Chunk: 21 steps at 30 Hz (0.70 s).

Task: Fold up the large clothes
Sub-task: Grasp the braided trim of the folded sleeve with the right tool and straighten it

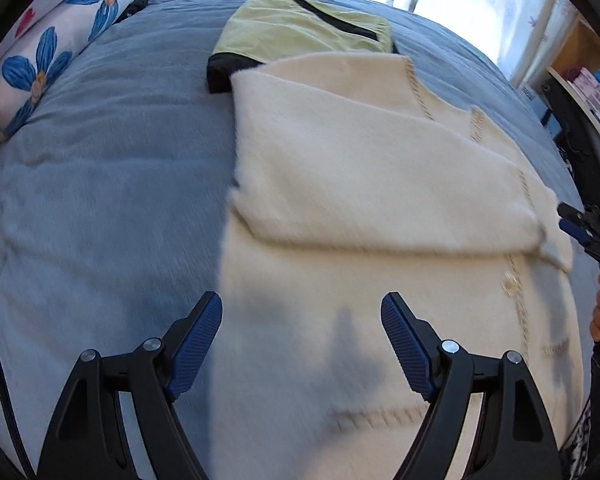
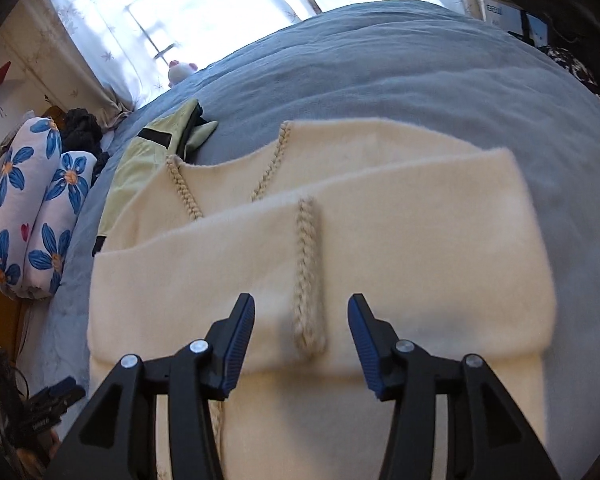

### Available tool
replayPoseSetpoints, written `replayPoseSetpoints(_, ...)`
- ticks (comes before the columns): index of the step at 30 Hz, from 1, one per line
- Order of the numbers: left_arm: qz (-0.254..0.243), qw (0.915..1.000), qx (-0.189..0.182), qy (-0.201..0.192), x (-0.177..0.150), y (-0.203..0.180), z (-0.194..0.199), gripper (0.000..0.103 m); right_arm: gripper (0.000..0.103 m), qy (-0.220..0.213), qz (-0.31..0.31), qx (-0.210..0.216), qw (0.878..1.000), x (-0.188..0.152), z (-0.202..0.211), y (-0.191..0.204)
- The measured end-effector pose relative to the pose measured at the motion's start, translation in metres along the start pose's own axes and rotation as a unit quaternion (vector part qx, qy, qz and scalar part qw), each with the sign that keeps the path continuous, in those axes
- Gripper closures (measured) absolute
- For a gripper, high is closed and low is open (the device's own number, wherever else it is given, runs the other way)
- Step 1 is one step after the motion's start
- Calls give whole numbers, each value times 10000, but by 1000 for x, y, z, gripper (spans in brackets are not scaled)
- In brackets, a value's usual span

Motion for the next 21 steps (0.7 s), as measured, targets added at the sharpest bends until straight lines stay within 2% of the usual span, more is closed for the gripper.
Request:
replayPoseSetpoints(6,347,9989,265,142,63,32,-44,23,54,128,-123,80,9998,29,-45,1)
replayPoseSetpoints(9,620,9976,152,267,81,41,-65,23,54,263,-247,182,9992,37,-64,0)
replayPoseSetpoints(11,689,9971,64,310,88,43,-77,23,54,415,-290,75,9987,38,-81,-1)
replayPoseSetpoints(13,688,9972,64,295,95,43,-88,23,54,391,-188,18,9991,36,-88,-1)
replayPoseSetpoints(14,655,9975,58,240,98,41,-91,31,65,325,-27,-56,9995,35,-88,3)
replayPoseSetpoints(15,581,9982,-51,156,100,37,-91,63,84,298,189,-181,9992,34,-87,7)
replayPoseSetpoints(16,526,9984,-137,121,103,33,-92,76,89,300,319,-243,9987,34,-87,10)
replayPoseSetpoints(18,420,9989,163,-112,112,25,-90,87,89,-65,587,-245,9980,41,-72,20)
replayPoseSetpoints(20,278,9984,321,-362,115,20,-86,88,90,-597,712,-18,9957,51,-55,25)
replayPoseSetpoints(21,230,9978,417,-460,115,17,-88,88,89,-716,716,-48,9949,53,-55,23)
Point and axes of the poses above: each gripper's, at about its wrist camera, not at the fingertips, and z roughly against the way its jaws point, y to its left, x to its top, the point moved 5 cm from there along -z, roughly the way its jaws point, and after that the axes turned 2 degrees about -y, right-handed, at the moved point
